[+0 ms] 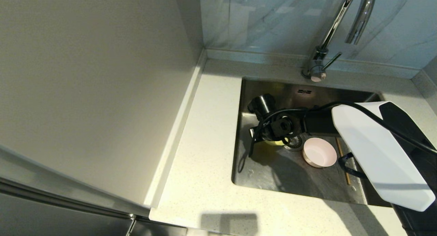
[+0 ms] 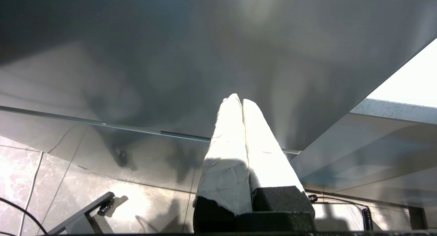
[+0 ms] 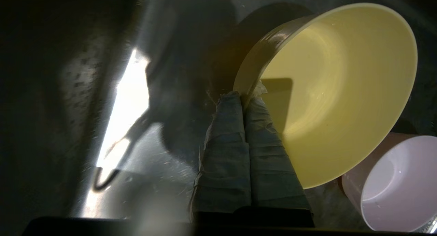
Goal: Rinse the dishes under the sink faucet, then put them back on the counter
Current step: Put a bowl into the sink
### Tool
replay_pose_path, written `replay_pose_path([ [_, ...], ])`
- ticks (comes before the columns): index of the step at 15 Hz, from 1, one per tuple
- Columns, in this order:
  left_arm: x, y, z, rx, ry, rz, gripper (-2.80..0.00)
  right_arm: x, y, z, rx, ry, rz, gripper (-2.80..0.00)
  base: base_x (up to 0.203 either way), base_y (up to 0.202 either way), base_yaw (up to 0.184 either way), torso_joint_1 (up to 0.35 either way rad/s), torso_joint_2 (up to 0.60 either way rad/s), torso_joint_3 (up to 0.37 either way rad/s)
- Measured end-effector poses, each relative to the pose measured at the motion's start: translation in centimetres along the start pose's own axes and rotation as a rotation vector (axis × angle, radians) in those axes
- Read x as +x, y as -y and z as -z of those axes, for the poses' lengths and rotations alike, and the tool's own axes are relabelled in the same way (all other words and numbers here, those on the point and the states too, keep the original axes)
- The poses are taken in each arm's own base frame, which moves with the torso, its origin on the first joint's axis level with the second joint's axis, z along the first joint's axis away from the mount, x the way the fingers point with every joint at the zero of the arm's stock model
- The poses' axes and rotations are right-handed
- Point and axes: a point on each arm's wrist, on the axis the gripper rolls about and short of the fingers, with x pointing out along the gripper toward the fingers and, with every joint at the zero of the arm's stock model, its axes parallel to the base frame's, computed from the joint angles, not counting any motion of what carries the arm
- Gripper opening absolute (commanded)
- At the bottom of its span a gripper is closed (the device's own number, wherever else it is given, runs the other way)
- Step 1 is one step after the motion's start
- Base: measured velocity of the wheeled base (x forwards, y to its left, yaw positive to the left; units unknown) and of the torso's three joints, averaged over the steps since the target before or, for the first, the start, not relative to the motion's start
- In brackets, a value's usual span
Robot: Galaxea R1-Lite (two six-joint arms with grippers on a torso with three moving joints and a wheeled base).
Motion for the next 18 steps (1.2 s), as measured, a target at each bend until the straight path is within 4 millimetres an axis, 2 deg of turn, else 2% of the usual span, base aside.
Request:
replay_pose_path([
  [10, 0.0, 0.0, 0.0, 0.0, 0.0, 0.0, -2.8, 4.3, 2.4, 2.3, 0.011, -0.081, 0.097, -2.8, 0.0, 0.0, 0.0, 0.0, 0.0, 0.0],
  [11, 0.0, 0.0, 0.0, -0.001, 0.0, 0.0, -2.8, 4.6, 2.5, 2.5, 0.01, -0.086, 0.1, 0.0, 0.0, 0.0, 0.0, 0.0, 0.0, 0.0],
  [14, 0.0, 0.0, 0.0, 0.0, 0.0, 0.0, -2.8, 5.0, 2.6, 2.6, 0.004, -0.092, 0.105, 0.0, 0.0, 0.0, 0.0, 0.0, 0.0, 0.0],
  [18, 0.0, 0.0, 0.0, 0.0, 0.0, 0.0, -2.8, 4.4, 3.2, 2.0, 0.013, -0.079, 0.109, 0.0, 0.0, 0.0, 0.0, 0.0, 0.0, 0.0],
])
